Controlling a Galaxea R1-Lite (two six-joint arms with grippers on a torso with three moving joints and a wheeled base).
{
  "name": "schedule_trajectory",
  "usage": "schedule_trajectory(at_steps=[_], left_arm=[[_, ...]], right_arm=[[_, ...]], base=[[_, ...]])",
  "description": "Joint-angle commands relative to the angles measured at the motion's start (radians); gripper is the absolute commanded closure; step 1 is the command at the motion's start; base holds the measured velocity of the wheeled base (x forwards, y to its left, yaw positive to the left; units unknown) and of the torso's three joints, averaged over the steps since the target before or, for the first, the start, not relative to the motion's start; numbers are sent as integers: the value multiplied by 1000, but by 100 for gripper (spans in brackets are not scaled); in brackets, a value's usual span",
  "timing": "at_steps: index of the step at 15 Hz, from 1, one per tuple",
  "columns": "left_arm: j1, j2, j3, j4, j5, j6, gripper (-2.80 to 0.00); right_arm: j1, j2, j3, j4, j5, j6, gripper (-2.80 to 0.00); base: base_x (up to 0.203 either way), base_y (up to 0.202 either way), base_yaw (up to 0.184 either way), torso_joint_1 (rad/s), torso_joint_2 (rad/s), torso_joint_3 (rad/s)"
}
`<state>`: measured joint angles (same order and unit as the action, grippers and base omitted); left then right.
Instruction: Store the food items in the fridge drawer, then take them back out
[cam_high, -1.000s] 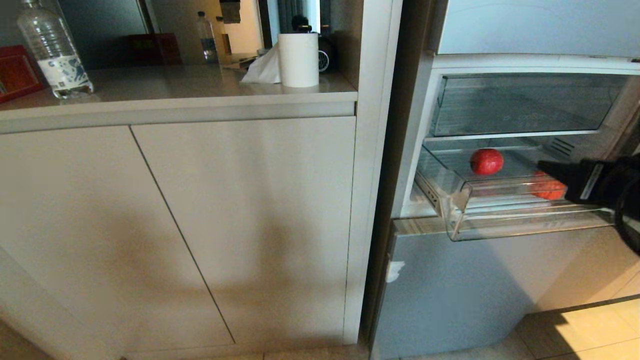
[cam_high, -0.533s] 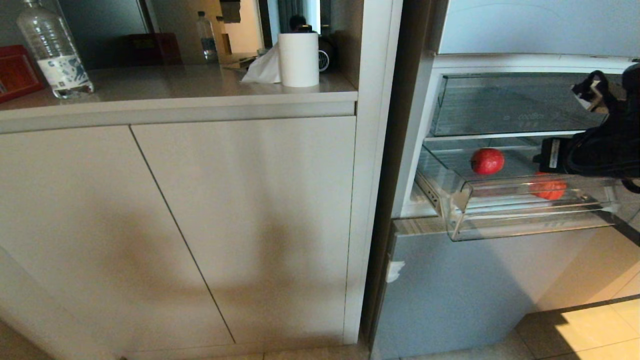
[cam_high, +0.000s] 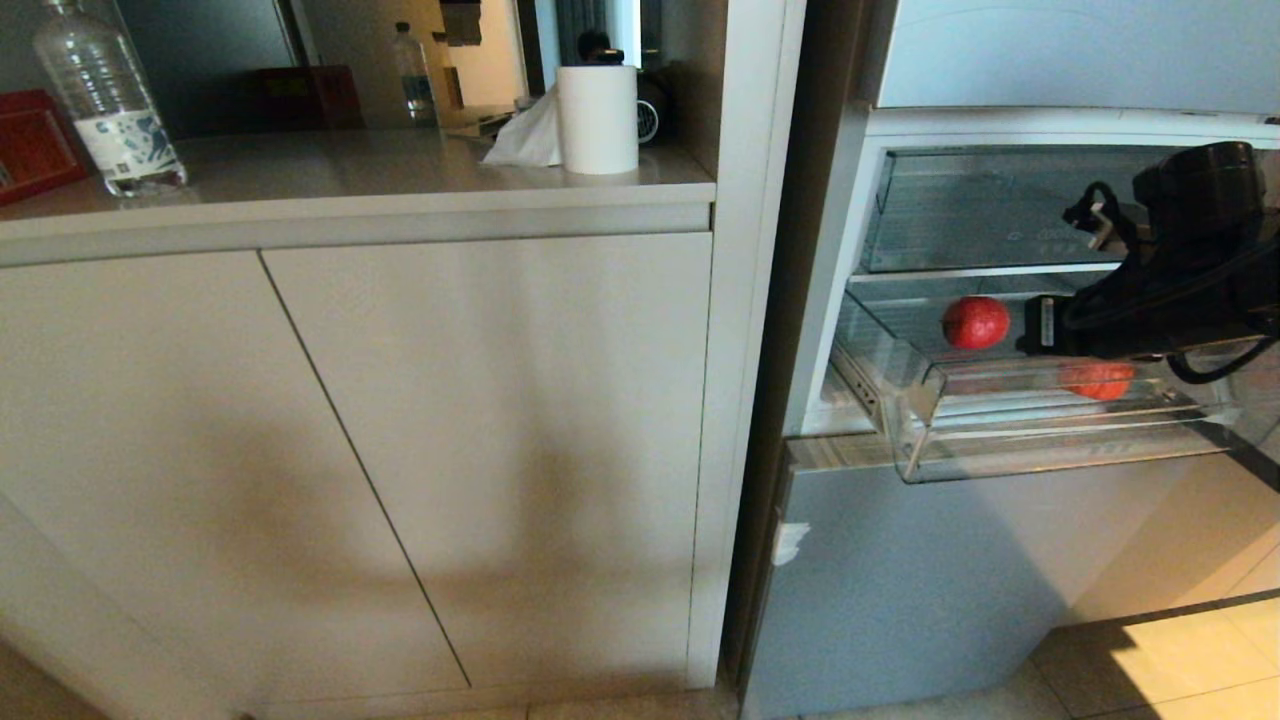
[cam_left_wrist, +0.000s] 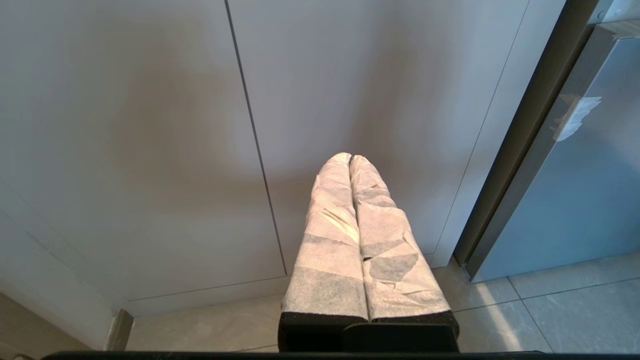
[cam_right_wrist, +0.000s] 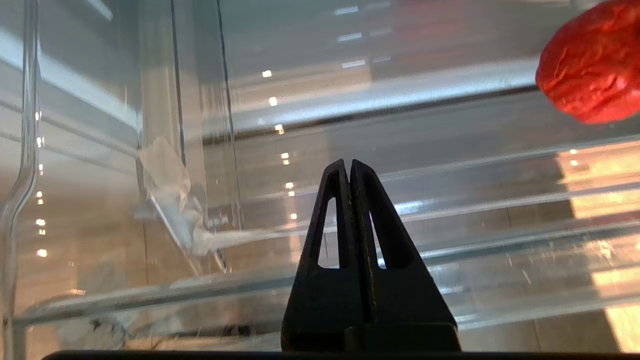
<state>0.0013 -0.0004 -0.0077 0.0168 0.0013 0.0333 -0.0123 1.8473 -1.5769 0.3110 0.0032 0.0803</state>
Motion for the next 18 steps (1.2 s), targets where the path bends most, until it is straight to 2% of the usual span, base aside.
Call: schedule_trajectory(at_steps=[1, 5, 11, 18], left_arm=[[0, 0, 0, 0, 0, 0, 0], [0, 1, 0, 0, 0, 1, 0], [0, 0, 0, 0, 0, 0, 0], [0, 0, 0, 0, 0, 2, 0]], right_arm=[[-1, -33, -32, 120, 0, 0, 0], [-21, -134, -37, 282, 0, 0, 0], [-30, -71, -78, 272, -6, 11, 0], [-48, -96, -29, 329, -7, 1, 0]], base=[[0, 0, 0, 0, 0, 0], [0, 0, 0, 0, 0, 0], [0, 0, 0, 0, 0, 0], [0, 0, 0, 0, 0, 0]])
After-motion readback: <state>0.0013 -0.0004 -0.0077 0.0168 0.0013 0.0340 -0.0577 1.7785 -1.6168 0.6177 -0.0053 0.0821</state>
